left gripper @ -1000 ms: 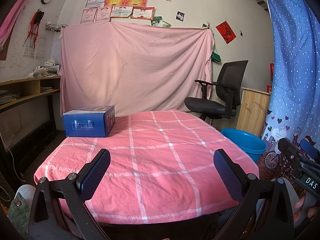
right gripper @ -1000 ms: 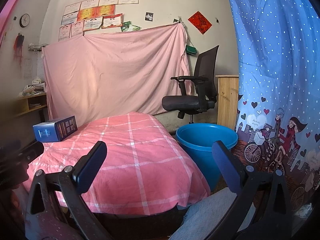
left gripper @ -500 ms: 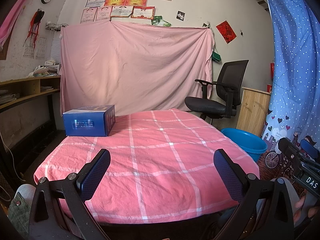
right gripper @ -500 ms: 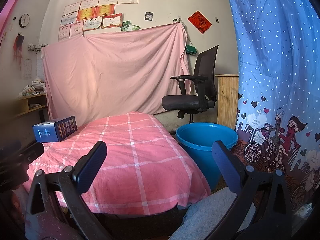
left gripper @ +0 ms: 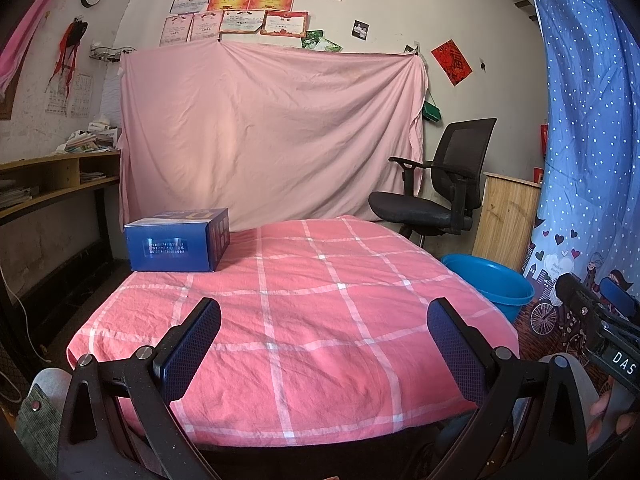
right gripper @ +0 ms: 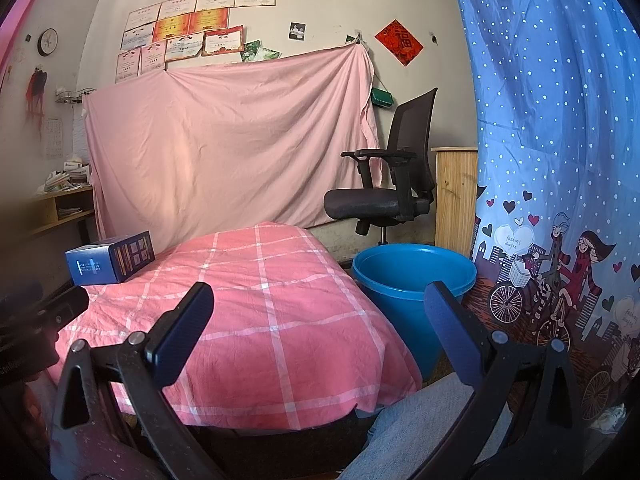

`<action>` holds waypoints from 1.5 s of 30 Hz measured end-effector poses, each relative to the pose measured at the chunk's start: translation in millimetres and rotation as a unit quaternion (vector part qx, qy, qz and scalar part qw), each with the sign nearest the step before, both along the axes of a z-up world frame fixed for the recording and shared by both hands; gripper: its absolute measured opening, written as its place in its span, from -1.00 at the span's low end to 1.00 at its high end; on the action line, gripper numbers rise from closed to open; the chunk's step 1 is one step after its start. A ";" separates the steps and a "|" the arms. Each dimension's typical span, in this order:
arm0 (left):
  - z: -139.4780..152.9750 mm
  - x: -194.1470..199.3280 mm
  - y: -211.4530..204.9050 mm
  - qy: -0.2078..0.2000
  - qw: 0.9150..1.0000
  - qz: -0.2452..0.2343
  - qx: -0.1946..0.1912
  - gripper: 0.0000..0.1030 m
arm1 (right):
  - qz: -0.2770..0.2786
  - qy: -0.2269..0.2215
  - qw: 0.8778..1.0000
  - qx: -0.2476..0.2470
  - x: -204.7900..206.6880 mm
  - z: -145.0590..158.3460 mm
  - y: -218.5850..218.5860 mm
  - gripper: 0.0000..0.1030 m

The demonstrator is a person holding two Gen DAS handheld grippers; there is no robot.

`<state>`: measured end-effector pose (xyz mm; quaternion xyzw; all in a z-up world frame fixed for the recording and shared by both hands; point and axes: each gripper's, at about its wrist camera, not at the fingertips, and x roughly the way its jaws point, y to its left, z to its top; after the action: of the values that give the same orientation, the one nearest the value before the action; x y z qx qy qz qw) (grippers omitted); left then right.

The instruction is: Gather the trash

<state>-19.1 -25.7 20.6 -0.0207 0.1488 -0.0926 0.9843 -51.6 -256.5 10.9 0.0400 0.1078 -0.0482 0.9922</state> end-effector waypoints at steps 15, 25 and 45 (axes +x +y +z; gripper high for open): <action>-2.2 0.0 0.6 0.001 1.000 0.000 0.001 0.96 | 0.000 0.002 1.000 0.002 0.8 -1.4 0.9 1.00; -4.9 0.6 1.9 0.002 1.000 0.004 0.002 0.96 | 0.001 0.003 1.000 0.005 1.3 -4.1 0.7 1.00; -5.7 2.6 11.5 0.001 1.000 0.016 0.000 0.96 | 0.010 0.005 1.000 0.005 2.9 -2.6 3.7 1.00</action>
<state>-16.5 -14.2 14.9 -0.0232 0.1491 -0.0767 0.9856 -48.7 -252.9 8.3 0.0436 0.1135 -0.0380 0.9918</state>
